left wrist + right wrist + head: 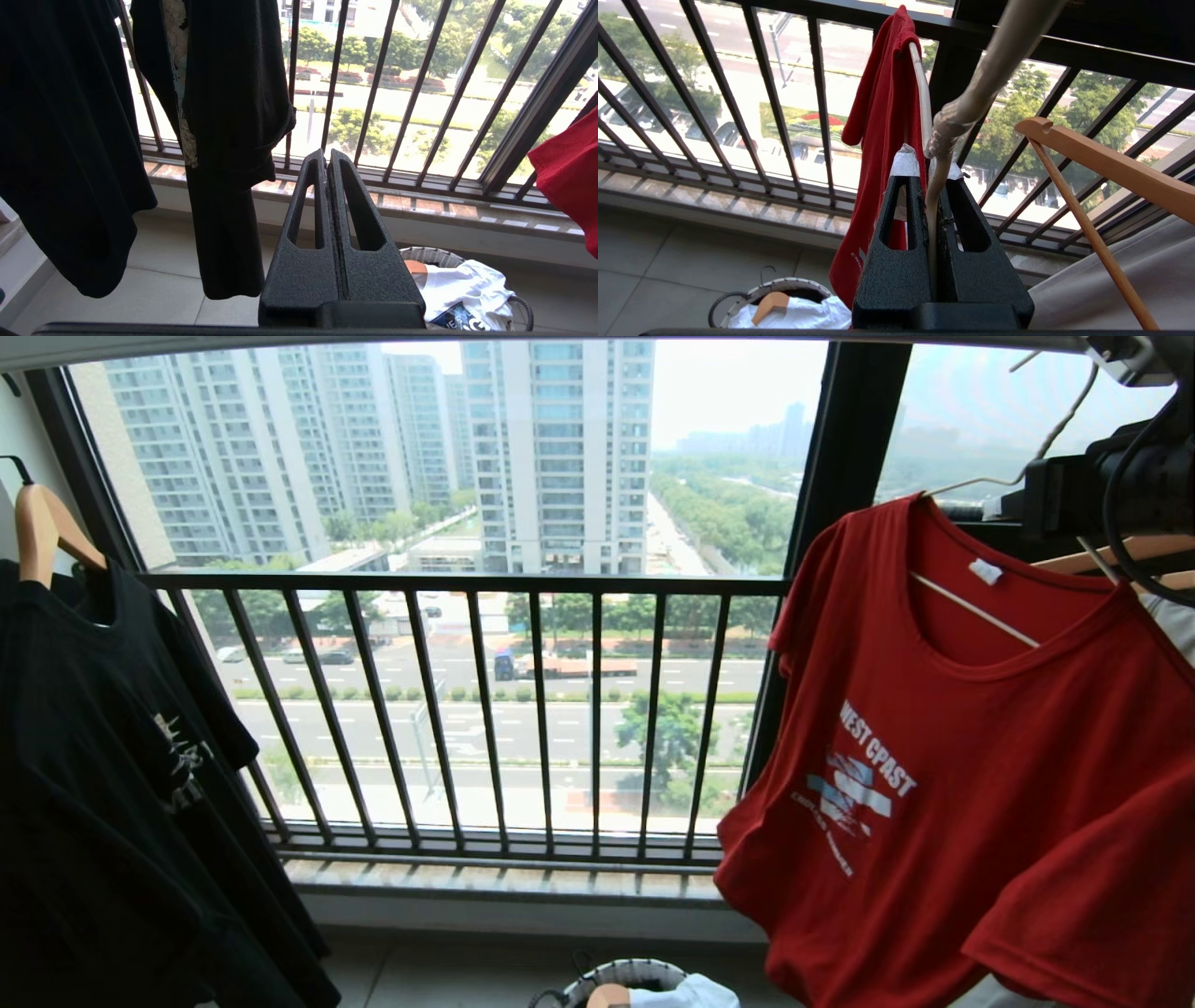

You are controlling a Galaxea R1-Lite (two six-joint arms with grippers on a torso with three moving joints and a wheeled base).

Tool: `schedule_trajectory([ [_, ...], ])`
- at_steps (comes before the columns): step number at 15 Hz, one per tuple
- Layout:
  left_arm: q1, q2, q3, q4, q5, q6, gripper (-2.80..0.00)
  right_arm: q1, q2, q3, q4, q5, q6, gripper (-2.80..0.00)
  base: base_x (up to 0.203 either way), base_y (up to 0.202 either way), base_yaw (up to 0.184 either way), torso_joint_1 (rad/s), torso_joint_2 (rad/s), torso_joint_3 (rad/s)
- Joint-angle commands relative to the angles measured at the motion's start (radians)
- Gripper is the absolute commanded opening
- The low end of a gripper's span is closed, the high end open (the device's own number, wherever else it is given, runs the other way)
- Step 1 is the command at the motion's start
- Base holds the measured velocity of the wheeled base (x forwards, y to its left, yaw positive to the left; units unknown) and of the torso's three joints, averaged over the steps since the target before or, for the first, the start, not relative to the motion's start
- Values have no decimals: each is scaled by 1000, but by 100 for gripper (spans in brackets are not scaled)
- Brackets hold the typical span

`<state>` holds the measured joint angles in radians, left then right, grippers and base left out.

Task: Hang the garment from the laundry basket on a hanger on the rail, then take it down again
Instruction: Take the clothes off the clothes rack

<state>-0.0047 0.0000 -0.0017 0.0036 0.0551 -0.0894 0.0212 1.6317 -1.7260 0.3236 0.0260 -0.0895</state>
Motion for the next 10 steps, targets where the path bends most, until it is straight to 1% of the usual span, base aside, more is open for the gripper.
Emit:
schedule_trajectory([
  [1,0,2,0,-1,0,-1,-280,0,-6,0,2,0,-3,-280,0,0,0,0,0,0],
  [3,0,2,0,-1,0,-1,-280,1,-14,0,2,1,-15,-280,0,0,0,0,0,0],
  [10,0,2,0,-1,0,-1,-280,1,-38,5,2,2,-12,-280,0,0,0,0,0,0],
])
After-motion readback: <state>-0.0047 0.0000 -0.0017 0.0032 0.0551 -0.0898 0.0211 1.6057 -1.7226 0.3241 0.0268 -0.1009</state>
